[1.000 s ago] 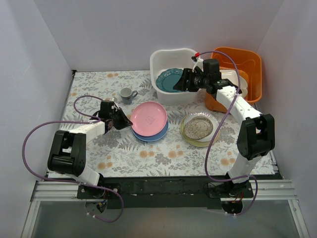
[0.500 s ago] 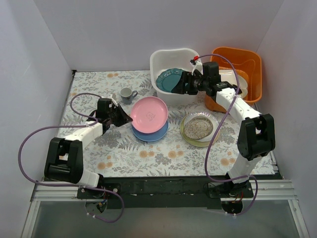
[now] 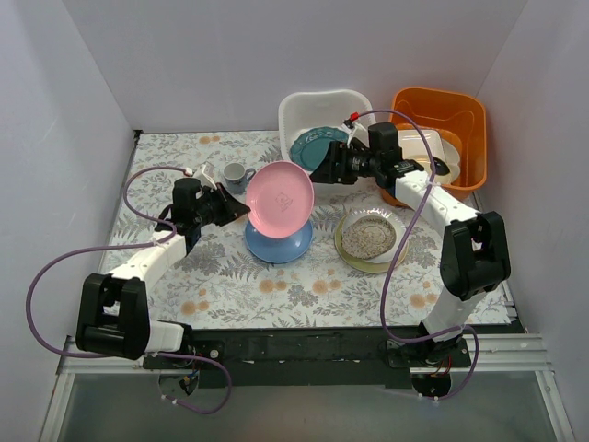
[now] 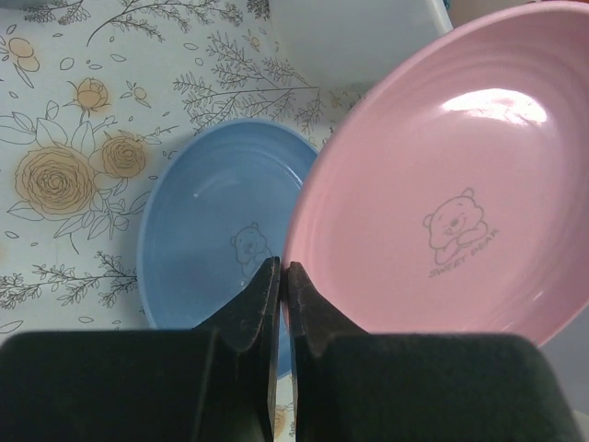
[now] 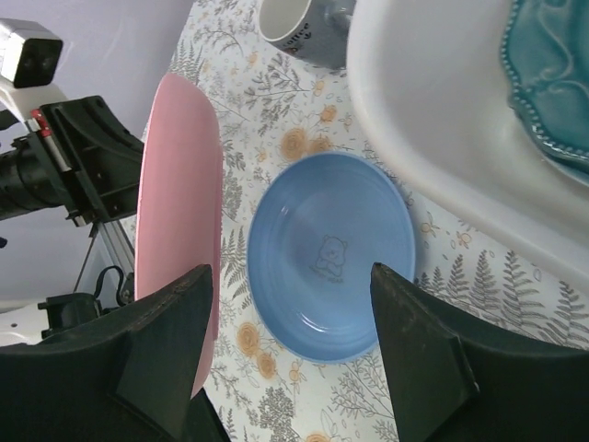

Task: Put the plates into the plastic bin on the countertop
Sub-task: Pick up the plate at the center of the board.

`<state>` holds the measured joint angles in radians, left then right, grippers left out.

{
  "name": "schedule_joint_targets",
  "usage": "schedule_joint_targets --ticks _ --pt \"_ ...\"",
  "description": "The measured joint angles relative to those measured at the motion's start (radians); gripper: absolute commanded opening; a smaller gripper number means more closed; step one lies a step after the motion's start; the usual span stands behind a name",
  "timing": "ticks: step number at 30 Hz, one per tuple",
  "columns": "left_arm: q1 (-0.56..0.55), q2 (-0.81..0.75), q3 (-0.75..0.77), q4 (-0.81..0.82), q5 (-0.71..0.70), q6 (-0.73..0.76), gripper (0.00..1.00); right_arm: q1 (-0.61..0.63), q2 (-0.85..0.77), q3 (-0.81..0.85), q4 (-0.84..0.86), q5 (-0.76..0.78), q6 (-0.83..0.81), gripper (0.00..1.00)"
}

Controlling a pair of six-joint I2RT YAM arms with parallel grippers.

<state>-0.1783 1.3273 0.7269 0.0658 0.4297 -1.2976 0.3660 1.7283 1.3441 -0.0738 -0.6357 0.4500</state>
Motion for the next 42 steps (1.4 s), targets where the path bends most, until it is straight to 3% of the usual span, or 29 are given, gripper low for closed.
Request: schedule_joint_targets --ticks 20,30,42 --pt "0.0 -0.066 -0.032 -0.002 0.005 0.012 0.0 0.021 0.0 0.0 0.046 0.033 0.053 0.77" --pt "0.0 -0.17 -0.1 -0.021 -0.068 0.018 0.0 0.021 0.0 0.0 0.067 0.059 0.089 0.75" --pt "0.0 -0.105 -0.1 -0.029 -0.098 0.007 0.0 0.021 0.0 -0.008 0.105 0.053 0.108 0.75"
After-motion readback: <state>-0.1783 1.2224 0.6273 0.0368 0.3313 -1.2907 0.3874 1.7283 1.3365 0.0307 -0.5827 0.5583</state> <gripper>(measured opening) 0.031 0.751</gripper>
